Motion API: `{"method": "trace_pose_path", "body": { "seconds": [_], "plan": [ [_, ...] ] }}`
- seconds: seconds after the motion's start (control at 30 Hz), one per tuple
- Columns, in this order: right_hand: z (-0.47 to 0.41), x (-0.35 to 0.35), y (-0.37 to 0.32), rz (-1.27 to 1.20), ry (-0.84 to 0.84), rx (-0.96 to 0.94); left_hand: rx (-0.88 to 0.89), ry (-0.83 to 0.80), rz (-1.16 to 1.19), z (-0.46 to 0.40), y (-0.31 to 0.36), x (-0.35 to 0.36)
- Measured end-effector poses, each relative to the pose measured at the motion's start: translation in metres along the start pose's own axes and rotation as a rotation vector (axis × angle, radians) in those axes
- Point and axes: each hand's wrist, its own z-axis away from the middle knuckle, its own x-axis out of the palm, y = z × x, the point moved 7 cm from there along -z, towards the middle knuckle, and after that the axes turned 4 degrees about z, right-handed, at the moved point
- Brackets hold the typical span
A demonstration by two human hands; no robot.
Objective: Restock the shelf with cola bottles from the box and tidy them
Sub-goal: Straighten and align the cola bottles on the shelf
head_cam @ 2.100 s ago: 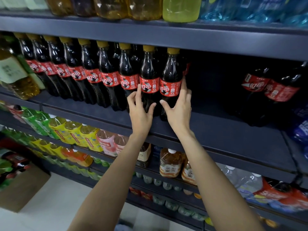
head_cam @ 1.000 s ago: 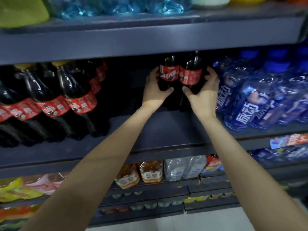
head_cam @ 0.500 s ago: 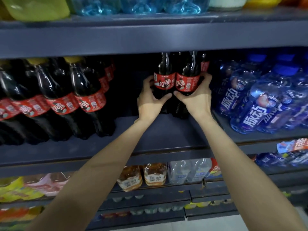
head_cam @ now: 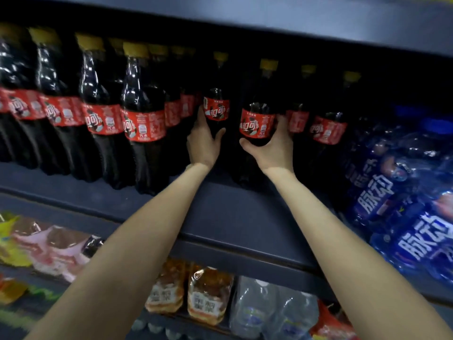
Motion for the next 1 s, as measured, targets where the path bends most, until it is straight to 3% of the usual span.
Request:
{"method": "trace_pose_path", "body": {
  "seconds": [0.2, 0.33, 0.5, 0.6, 1.0],
  "plan": [
    [-0.01, 0.008, 0.008, 0.032, -0.034, -0.061, 0.061, 0.002, -0.109, -0.009, 0.0, 0.016],
    [-0.006, 0.003, 0.013, 0.216, -0.086, -0.06, 0.058, 0.001, -0.171, -0.011, 0.009, 0.024],
    [-0.001, 0.0, 0.018, 0.245, -0.182, 0.014, 0.161, -0.005, -0.561, -0.001, 0.006, 0.037],
    [0.0, 0.001, 0.014, 0.212, -0.187, 0.011, 0.184, -0.015, -0.679, -0.002, 0.005, 0.041],
    [-0.002, 0.028, 0.008, 0.162, -0.136, 0.018, 0.11, -0.156, -0.429, 0.016, 0.013, 0.003]
  ]
}}
